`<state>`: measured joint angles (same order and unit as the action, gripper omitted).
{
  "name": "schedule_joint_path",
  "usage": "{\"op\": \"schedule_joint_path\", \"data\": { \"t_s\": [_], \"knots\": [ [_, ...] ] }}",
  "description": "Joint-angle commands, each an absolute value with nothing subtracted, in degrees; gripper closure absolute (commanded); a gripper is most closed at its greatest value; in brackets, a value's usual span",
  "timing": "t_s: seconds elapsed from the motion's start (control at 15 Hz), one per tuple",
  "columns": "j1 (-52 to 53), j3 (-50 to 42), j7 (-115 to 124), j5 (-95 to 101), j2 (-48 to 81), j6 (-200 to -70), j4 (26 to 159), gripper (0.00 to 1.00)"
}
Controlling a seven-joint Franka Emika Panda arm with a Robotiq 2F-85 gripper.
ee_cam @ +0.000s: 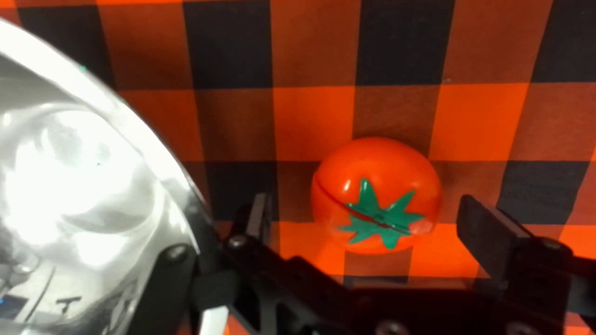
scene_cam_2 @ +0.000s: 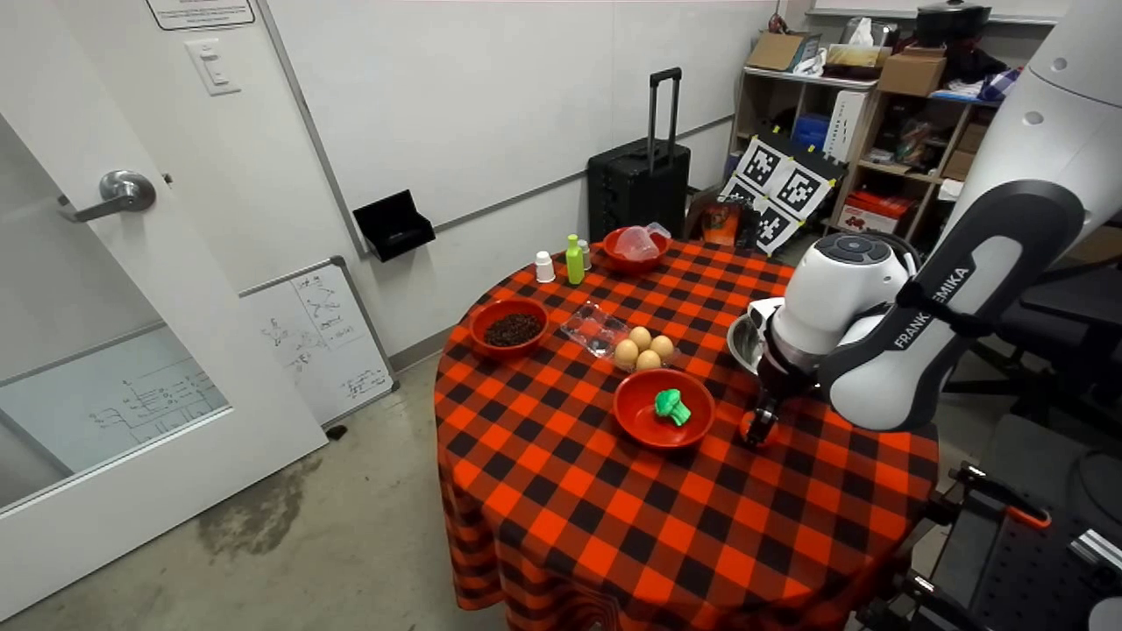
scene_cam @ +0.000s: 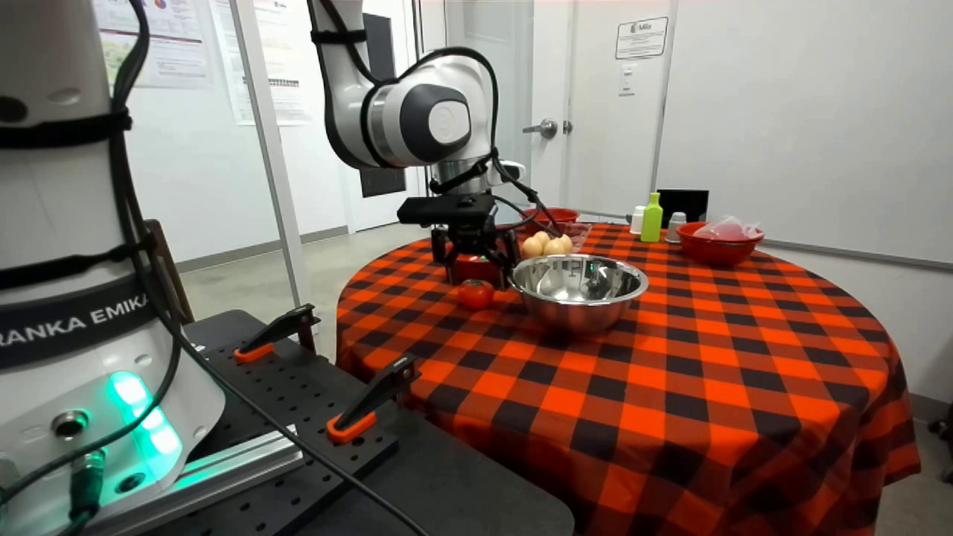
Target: Put the tomato toy in the silver bowl then put the broccoli toy on the table
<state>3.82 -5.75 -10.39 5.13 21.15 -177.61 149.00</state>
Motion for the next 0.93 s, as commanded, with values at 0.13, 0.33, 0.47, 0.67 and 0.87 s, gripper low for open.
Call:
{"op": "schedule_joint_path", "data": {
  "t_s": [0.13, 0.33, 0.47, 0.67, 0.87],
  "knots": [
    [3.8, -5.8, -8.6, 6.3, 25.0, -178.0, 145.9, 0.28],
    [3.7, -5.7, -8.6, 6.3, 25.5, -178.0, 145.7, 0.49],
    [4.1, -6.1, -8.3, 6.3, 25.3, -178.2, 145.8, 0.61],
    [3.9, -5.8, -8.4, 6.3, 24.7, -178.3, 146.2, 0.62],
    [3.7, -5.5, -8.5, 6.3, 23.5, -178.5, 147.1, 0.62]
  ]
}}
